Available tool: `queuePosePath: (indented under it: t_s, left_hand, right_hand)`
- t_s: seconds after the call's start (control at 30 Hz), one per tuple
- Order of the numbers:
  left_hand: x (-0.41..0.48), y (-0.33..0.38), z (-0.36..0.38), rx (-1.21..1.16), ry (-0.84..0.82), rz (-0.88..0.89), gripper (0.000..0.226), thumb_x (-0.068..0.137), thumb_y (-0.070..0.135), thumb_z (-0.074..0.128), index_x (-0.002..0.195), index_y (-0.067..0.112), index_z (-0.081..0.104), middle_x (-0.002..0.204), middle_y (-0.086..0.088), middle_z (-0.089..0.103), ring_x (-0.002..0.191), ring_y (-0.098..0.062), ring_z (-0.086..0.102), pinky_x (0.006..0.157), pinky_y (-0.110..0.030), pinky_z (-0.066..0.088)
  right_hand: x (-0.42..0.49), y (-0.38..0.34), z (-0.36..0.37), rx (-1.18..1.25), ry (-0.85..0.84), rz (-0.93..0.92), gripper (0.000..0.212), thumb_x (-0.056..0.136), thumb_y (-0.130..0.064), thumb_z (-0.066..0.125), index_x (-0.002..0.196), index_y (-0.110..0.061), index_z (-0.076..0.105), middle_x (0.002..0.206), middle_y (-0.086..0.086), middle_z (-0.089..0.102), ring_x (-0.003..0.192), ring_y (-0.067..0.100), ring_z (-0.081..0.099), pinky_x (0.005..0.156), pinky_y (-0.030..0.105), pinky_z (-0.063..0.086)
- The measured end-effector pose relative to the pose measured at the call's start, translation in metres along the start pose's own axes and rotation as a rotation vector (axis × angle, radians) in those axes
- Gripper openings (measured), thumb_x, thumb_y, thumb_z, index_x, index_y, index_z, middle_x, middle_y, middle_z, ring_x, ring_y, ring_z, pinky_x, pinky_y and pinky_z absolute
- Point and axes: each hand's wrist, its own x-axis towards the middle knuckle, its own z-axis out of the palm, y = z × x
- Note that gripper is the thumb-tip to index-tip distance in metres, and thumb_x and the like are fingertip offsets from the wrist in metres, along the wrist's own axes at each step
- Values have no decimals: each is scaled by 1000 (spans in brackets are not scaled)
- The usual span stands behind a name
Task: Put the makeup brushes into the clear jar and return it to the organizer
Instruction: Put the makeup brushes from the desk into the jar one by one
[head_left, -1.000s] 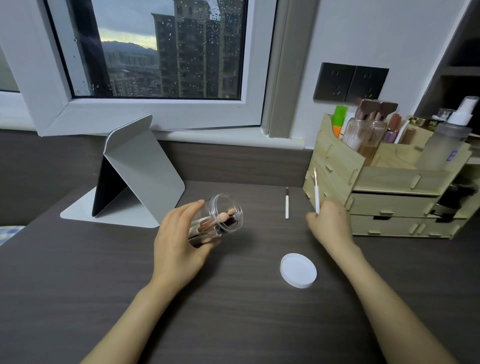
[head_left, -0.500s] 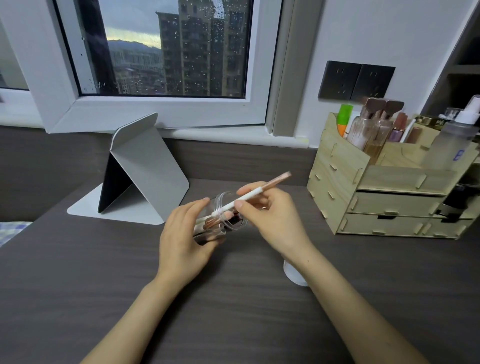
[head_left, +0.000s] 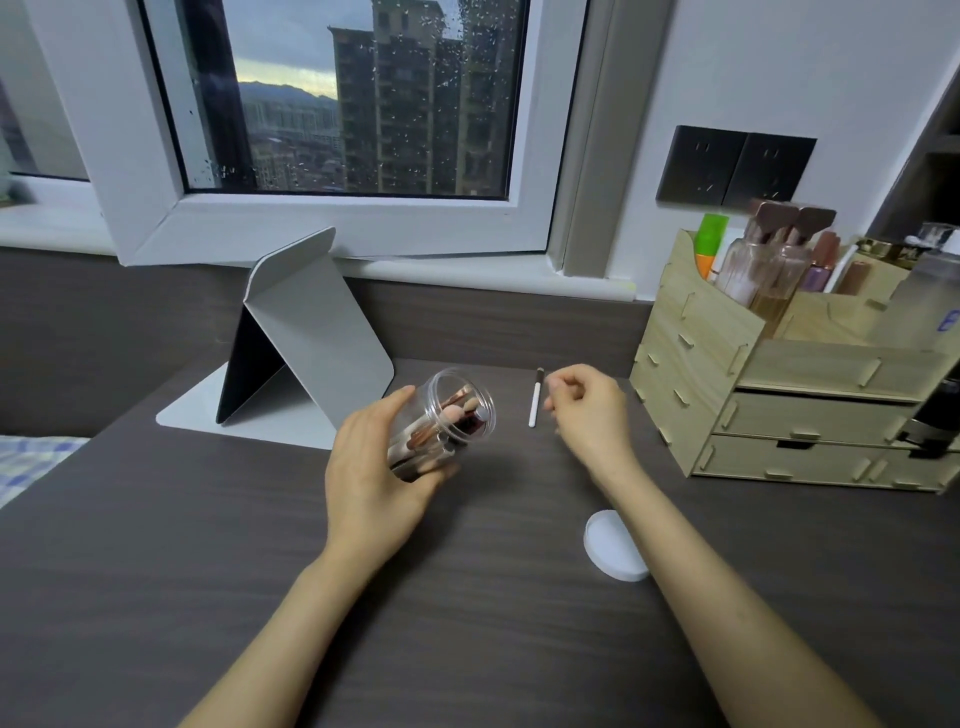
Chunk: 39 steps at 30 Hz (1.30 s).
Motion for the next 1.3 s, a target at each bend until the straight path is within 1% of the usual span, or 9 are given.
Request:
queuePosePath:
  t_s: [0.13,0.27,0.43,0.53,0.6,0.63,0.8,1.07,1.3]
  left_hand:
    - [3,-2,-1,-41,54,-90,82,48,15,90,121,14,53,108,12,49,104,-18,51,87,-24,34]
    - [5,-5,-1,-22,52,-102,81,49,16,90,121,14,54,109,12,50,105,-21,51,87,-26,35]
    - [7,-9,1,-23,49,-112,81,49,17,90,121,15,54,108,13,49,105,-15,49,86,-18,31]
    - [8,-10,1,-23,51,-116,81,49,18,90,121,16,54,109,14,50,104,-15,49,86,-16,30]
    - [7,-9,1,-30,53,-121,81,49,18,90,121,17,53,109,15,49,102,-9,46,86,-17,31]
    - [7,-9,0,-32,55,-118,81,49,18,89,121,17,53,108,15,49,101,-4,44,86,-17,31]
    - [5,-6,0,-17,47,-67,81,48,18,90,120,17,53,107,13,50,99,-9,45,82,-14,30]
    - [-1,2,-5,-11,-56,71,82,50,28,86,123,15,51,107,11,51,98,-9,47,87,-1,25]
    - [0,5,-8,-38,-35,42,83,49,37,82,123,18,49,107,12,51,98,-10,48,84,-9,28]
  right_hand:
    - [38,34,33,-419,-151,168,25,89,-27,54,101,-8,64,111,13,68,106,32,60,89,36,46]
    - [55,45,57,-628,-197,290,43,87,-39,57,116,-6,57,126,15,60,117,34,55,90,36,47]
    - [68,44,61,-730,-253,315,37,97,-23,43,124,0,52,133,18,54,121,36,52,93,39,46]
    - [68,42,51,-606,-387,327,26,93,-11,43,97,7,61,93,21,70,85,35,67,56,31,47]
    - [60,31,40,-272,-343,366,30,88,-9,46,61,1,53,46,12,58,34,21,52,36,23,34]
    - [55,21,33,-57,-260,351,33,88,-8,46,55,-2,50,43,10,53,24,14,44,31,19,32]
    - [11,-52,-15,723,-136,57,27,91,2,42,67,-7,51,55,10,58,36,10,56,34,19,46]
    - [-25,-80,-16,112,-499,-190,11,84,-12,62,81,-15,72,76,1,73,62,2,64,56,14,46]
    - [-19,-72,-13,205,-427,-182,5,85,-18,64,89,-16,66,63,-2,67,46,0,53,43,15,40]
